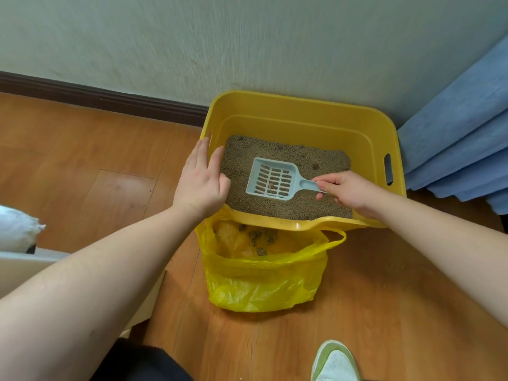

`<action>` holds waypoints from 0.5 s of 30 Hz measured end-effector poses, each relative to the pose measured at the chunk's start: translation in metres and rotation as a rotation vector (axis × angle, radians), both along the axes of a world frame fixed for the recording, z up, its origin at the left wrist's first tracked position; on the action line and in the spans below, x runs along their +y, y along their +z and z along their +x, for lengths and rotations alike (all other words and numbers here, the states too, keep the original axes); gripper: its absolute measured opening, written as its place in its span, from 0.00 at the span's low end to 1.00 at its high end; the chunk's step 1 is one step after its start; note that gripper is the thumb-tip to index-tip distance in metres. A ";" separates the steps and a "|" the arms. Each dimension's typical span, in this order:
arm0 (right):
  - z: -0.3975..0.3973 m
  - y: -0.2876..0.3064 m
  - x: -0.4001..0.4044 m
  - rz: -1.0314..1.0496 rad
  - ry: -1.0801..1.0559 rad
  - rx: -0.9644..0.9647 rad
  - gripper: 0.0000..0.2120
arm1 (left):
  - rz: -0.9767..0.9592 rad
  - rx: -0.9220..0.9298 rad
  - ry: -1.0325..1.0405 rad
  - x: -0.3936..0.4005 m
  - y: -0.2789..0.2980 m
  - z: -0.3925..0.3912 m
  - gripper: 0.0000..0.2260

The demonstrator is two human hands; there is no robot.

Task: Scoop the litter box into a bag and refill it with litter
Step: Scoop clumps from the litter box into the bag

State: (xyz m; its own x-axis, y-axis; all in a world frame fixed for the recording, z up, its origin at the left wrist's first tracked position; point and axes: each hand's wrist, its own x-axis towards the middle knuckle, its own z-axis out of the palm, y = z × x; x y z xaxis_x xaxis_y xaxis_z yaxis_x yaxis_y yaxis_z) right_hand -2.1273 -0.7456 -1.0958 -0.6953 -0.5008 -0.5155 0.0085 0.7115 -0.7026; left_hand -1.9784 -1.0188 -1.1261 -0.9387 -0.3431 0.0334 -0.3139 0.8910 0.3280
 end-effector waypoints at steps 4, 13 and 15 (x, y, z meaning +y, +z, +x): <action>0.014 0.021 0.008 -0.020 -0.008 -0.014 0.09 | -0.048 -0.031 -0.034 -0.001 -0.001 0.001 0.30; 0.050 0.040 0.021 0.058 0.138 0.076 0.09 | -0.183 -0.047 -0.130 0.001 0.002 0.001 0.30; 0.053 0.042 0.021 0.083 0.175 0.110 0.09 | -0.183 -0.044 -0.132 0.001 0.002 0.001 0.30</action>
